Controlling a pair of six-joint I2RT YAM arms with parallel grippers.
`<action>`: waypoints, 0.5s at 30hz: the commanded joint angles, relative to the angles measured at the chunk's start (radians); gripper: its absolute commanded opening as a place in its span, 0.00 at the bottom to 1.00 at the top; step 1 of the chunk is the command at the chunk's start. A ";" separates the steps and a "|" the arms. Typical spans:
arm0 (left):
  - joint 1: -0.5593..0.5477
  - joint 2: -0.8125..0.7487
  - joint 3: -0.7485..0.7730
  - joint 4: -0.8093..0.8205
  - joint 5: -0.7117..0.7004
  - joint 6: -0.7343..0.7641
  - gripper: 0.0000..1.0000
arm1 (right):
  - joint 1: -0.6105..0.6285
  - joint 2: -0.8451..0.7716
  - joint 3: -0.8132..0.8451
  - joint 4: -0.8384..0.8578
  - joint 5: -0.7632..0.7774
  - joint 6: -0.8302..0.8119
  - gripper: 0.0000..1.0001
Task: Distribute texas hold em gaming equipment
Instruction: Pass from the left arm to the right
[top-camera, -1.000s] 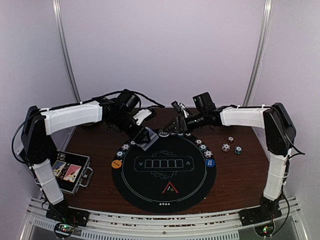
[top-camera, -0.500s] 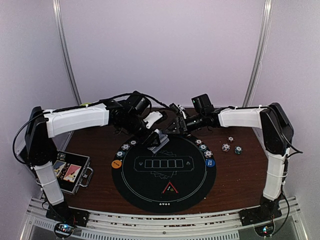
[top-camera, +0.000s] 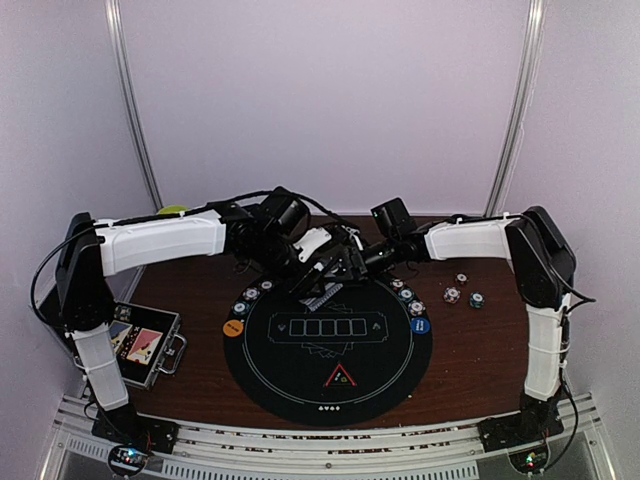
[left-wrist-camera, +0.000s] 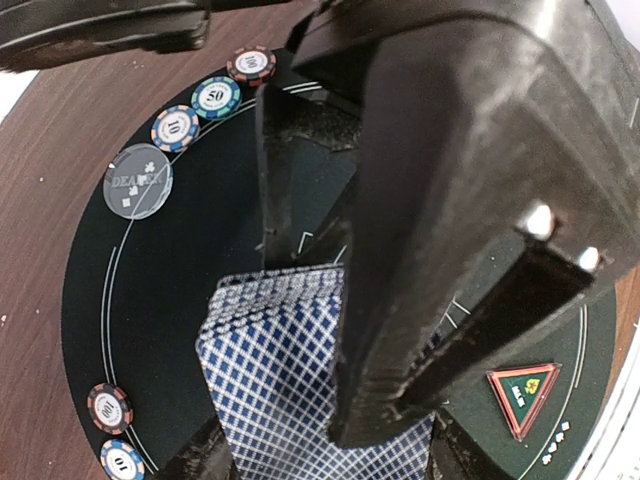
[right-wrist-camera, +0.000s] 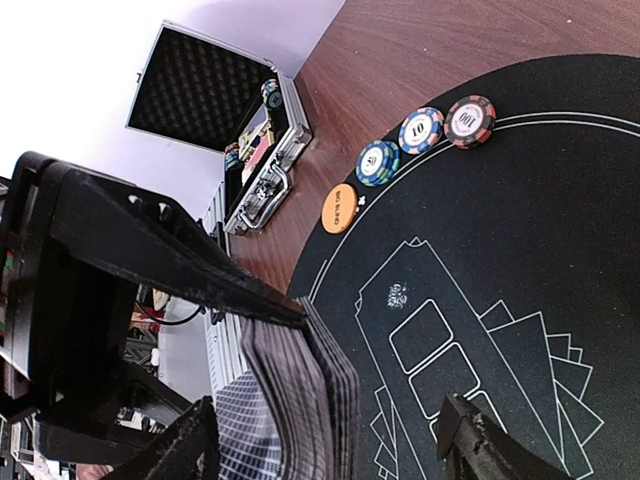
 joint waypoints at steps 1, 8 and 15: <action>-0.012 0.014 0.034 0.043 -0.008 0.008 0.58 | 0.006 0.018 0.031 -0.003 -0.033 0.013 0.72; -0.019 0.017 0.024 0.053 -0.022 0.013 0.58 | 0.006 0.019 0.018 0.042 -0.065 0.070 0.60; -0.025 0.022 0.016 0.066 -0.036 0.014 0.59 | 0.006 0.018 -0.010 0.102 -0.110 0.132 0.41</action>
